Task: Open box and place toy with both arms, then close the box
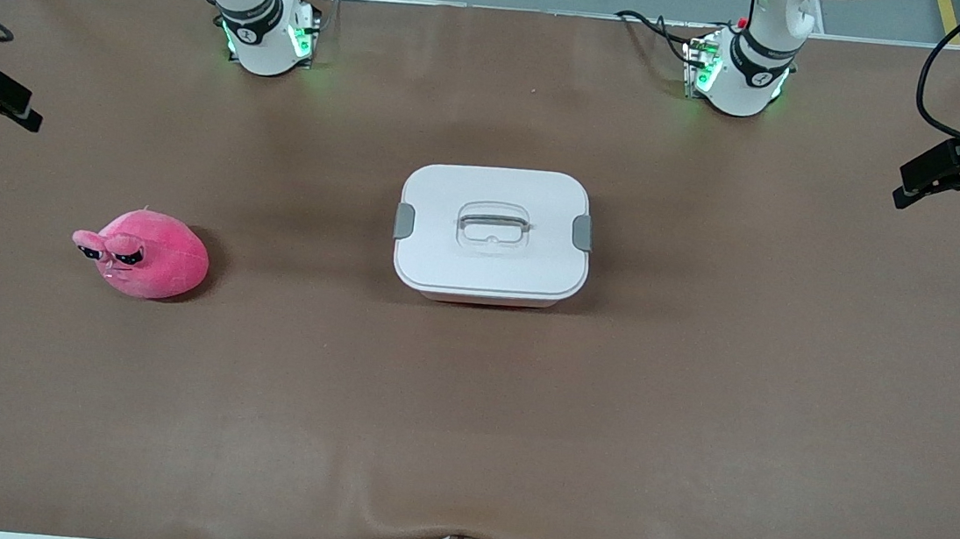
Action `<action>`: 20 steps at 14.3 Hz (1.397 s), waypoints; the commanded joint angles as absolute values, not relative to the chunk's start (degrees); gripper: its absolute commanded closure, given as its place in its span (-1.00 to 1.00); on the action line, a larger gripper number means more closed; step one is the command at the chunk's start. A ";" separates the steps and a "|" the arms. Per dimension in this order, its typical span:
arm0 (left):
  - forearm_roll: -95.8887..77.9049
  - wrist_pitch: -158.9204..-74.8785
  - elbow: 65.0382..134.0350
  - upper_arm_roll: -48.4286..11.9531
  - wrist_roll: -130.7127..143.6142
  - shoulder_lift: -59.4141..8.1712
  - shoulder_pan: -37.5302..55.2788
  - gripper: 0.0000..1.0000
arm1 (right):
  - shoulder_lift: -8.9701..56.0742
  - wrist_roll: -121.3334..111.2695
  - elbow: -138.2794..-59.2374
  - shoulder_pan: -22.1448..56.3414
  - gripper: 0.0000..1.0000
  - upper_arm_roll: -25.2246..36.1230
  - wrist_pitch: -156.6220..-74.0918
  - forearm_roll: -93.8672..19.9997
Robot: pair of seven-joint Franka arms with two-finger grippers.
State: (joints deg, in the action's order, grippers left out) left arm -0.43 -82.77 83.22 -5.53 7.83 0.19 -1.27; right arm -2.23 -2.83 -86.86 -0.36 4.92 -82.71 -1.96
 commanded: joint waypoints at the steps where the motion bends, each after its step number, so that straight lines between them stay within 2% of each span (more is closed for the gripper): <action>1: 0.26 -81.91 82.97 -5.27 5.98 0.88 -1.32 -1.00 | -3.52 -3.78 -87.98 0.26 -1.00 4.49 -83.32 -1.14; 3: 0.44 -81.91 82.88 -5.27 6.15 0.35 -1.32 -1.00 | -2.90 -4.12 -87.72 0.18 -1.00 4.48 -85.42 -1.14; 12: -1.14 -82.00 82.88 -3.26 6.24 -0.87 -2.46 -1.00 | -2.29 -4.83 -90.62 0.17 -1.00 4.66 -83.15 -1.41; 17: -2.64 -83.14 82.09 -2.46 9.21 -2.37 -2.64 -1.00 | 2.62 -14.05 -90.79 -3.25 -1.00 4.75 -83.32 -1.41; 20: -2.72 -83.41 82.18 -2.90 17.99 -2.55 -1.85 -1.00 | 5.80 -18.95 -90.70 -3.78 -1.00 4.75 -87.09 -1.75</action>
State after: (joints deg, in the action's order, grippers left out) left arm -1.85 -83.28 83.18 -2.70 13.74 -2.21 -2.30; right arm 4.32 -14.84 -91.36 -3.08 5.22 -85.91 -1.93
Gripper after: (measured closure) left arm 0.000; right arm 0.000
